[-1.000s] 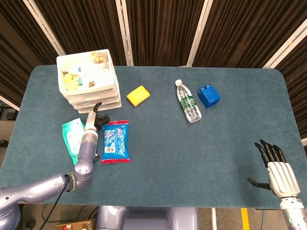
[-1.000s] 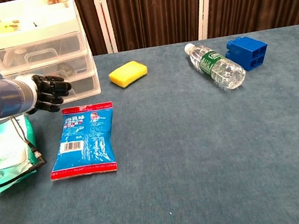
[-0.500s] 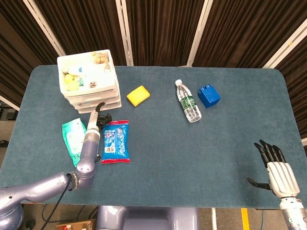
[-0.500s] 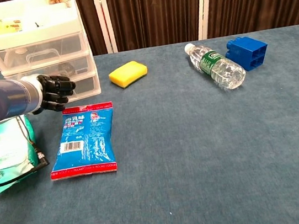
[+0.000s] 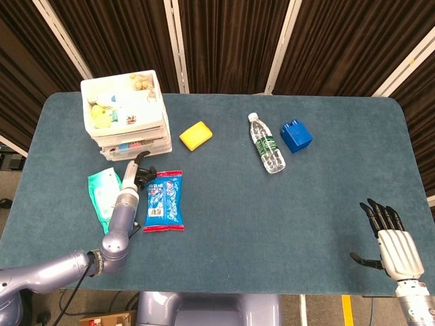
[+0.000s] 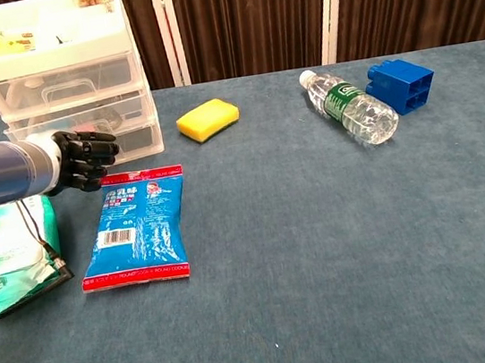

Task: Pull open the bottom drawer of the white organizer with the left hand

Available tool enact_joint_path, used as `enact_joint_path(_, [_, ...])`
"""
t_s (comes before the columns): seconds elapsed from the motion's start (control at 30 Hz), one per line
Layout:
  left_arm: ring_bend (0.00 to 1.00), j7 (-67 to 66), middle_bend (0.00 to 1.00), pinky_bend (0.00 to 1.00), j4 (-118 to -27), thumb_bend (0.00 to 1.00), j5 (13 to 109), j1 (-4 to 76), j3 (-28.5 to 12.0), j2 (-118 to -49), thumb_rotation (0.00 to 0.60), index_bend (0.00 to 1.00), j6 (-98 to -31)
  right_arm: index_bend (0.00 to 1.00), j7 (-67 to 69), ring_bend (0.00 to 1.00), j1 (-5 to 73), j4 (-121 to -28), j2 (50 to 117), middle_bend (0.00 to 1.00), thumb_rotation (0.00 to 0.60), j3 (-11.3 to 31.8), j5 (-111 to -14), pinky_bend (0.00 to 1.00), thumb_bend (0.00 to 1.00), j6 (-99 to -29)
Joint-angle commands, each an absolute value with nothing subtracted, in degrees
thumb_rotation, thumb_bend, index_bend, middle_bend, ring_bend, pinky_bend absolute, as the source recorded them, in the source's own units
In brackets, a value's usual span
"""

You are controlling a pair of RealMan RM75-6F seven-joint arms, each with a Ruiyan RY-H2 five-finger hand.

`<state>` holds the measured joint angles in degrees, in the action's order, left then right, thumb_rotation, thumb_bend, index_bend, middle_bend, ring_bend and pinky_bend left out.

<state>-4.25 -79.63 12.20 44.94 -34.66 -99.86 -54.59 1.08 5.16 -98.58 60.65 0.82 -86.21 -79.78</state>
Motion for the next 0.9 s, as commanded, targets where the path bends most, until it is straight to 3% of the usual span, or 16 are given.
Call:
enact_joint_path(0.03, [0.91, -3.7, 0.98, 0.91, -81.2, 0.67, 13.2, 43.9, -33.7, -99.3, 0.600, 0.22, -54.5, 0.00, 1.1, 0.00, 5.1, -98.6, 60.7, 0.00, 0.600, 0.8, -86.2, 0.00, 0.10, -79.8])
enact_joint_path(0.37, [0.91, -1.9, 0.97, 0.91, -89.2, 0.67, 19.1, 39.4, -29.9, -95.6, 0.600, 0.21, -55.6, 0.00, 1.0, 0.00, 5.0, -98.7, 60.6, 0.00, 0.600, 0.8, -86.3, 0.00, 0.10, -80.1])
enact_joint_path(0.63, [0.92, -16.2, 0.98, 0.92, -92.0, 0.67, 41.2, 39.4, -18.4, -92.1, 0.600, 0.19, -68.4, 0.00, 0.6, 0.00, 5.0, -98.7, 60.8, 0.00, 0.600, 0.7, -86.5, 0.00, 0.10, -80.1])
enact_joint_path(0.9, [0.93, -35.1, 0.99, 0.94, -93.4, 0.67, 40.9, 43.6, -18.4, -90.5, 0.600, 0.16, -75.6, 0.00, 0.2, 0.00, 4.9, -99.0, 60.8, 0.00, 0.600, 0.6, -86.1, 0.00, 0.10, -80.0])
